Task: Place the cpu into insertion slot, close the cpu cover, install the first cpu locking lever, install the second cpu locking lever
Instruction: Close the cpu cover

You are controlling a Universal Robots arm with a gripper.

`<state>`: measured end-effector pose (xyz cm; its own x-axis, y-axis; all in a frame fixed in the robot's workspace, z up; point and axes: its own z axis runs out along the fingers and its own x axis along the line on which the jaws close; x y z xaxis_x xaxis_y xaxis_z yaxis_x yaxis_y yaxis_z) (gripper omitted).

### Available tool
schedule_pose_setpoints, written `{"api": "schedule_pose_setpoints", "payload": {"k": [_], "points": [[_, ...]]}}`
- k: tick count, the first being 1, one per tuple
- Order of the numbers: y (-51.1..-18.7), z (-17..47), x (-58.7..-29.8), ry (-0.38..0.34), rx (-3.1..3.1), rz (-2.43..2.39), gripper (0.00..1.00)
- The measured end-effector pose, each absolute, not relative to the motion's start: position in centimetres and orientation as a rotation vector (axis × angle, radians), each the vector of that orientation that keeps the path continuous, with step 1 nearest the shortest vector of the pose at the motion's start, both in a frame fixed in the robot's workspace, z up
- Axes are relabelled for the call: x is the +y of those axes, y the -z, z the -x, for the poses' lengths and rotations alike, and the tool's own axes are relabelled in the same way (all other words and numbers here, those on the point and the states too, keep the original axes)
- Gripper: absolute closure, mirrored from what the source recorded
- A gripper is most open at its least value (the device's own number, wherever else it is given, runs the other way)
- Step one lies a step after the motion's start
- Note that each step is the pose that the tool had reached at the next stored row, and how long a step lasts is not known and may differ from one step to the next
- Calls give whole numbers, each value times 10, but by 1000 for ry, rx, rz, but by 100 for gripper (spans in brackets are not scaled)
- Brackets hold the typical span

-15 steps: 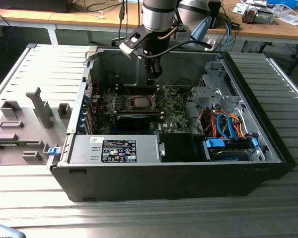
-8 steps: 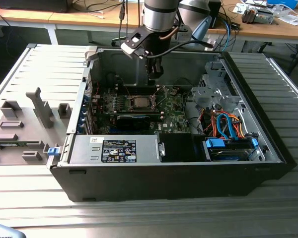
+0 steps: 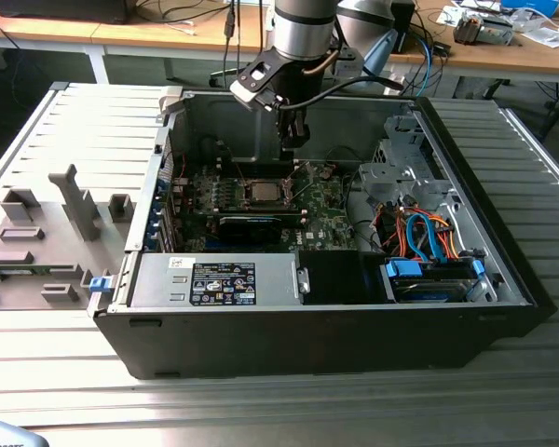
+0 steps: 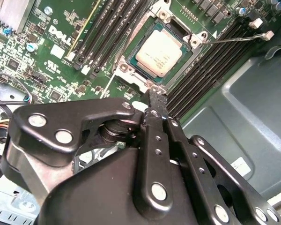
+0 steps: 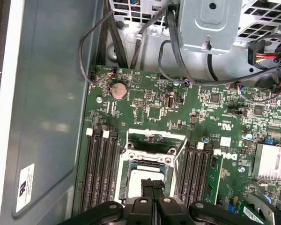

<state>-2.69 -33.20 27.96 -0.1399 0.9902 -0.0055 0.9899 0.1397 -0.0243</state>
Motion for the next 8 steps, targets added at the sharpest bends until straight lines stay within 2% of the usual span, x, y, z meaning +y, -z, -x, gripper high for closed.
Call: {"api": "schedule_pose_setpoints", "payload": {"k": [8], "points": [[-278, 25, -332, -17, -2356, 2046, 89]]}}
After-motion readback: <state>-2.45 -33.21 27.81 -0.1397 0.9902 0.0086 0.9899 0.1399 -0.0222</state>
